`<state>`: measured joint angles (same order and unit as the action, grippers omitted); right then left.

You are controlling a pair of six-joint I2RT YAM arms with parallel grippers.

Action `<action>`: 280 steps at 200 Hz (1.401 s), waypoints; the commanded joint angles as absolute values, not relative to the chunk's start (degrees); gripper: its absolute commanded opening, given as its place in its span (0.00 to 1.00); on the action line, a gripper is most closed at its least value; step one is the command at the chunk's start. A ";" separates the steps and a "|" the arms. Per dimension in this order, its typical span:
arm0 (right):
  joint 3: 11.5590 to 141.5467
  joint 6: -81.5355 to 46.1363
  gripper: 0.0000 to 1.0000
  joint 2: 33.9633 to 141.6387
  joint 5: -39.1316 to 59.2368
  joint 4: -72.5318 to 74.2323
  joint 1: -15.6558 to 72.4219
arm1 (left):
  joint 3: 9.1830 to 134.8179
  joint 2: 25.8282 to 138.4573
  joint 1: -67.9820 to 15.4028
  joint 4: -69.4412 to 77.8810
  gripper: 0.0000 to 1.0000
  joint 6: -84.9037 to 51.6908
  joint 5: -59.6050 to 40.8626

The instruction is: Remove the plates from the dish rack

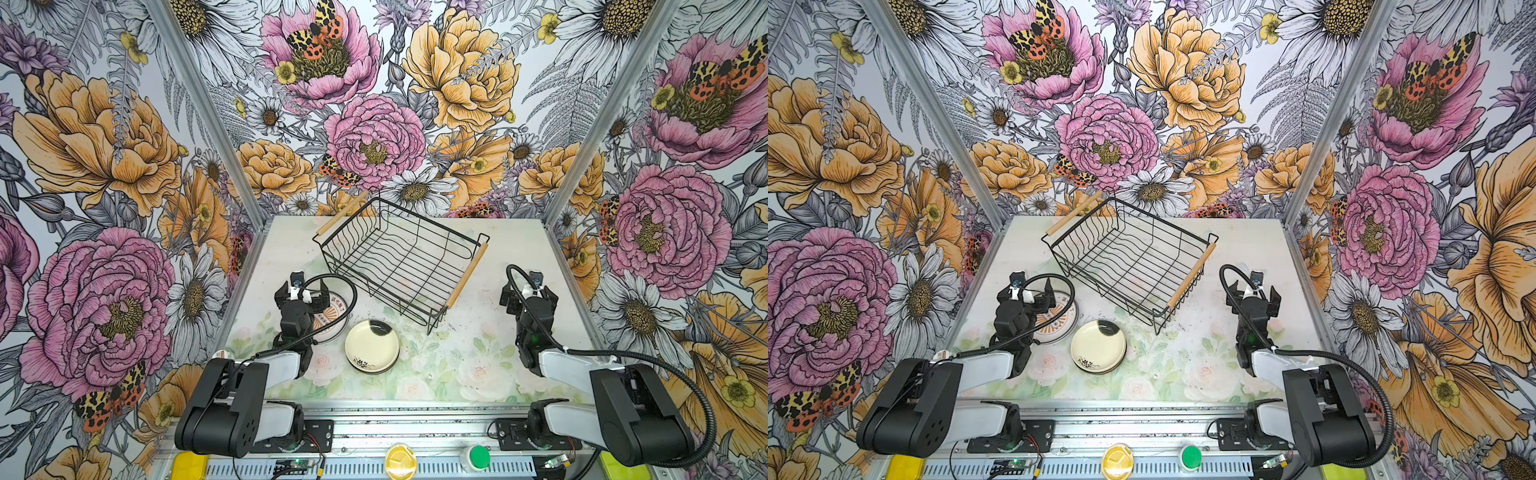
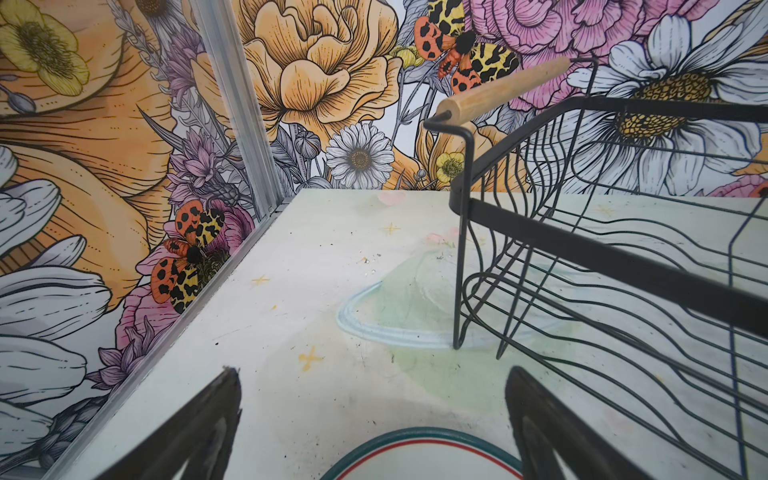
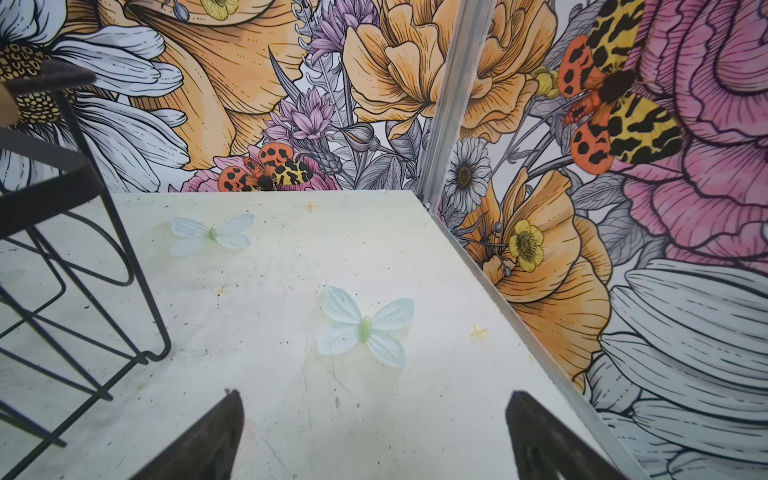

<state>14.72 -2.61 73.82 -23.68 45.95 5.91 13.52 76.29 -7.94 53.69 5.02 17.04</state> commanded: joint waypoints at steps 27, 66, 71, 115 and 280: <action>13.11 -2.21 0.99 81.08 -21.08 61.41 5.53 | 11.58 80.64 -7.28 65.95 0.99 6.63 15.53; 13.68 -1.30 0.99 89.11 -19.63 68.24 5.19 | 11.81 86.23 -7.39 71.43 0.99 6.70 16.88; 13.67 -1.02 1.00 89.30 -19.31 68.72 5.25 | 11.83 87.00 -7.42 72.30 0.99 6.72 16.84; 13.05 -1.90 0.99 88.88 -20.16 69.15 5.16 | 10.76 90.83 -6.96 76.86 0.99 6.67 15.34; 17.75 -2.37 1.00 88.68 -22.06 60.34 5.30 | 9.99 92.81 -7.70 80.95 0.99 7.03 17.32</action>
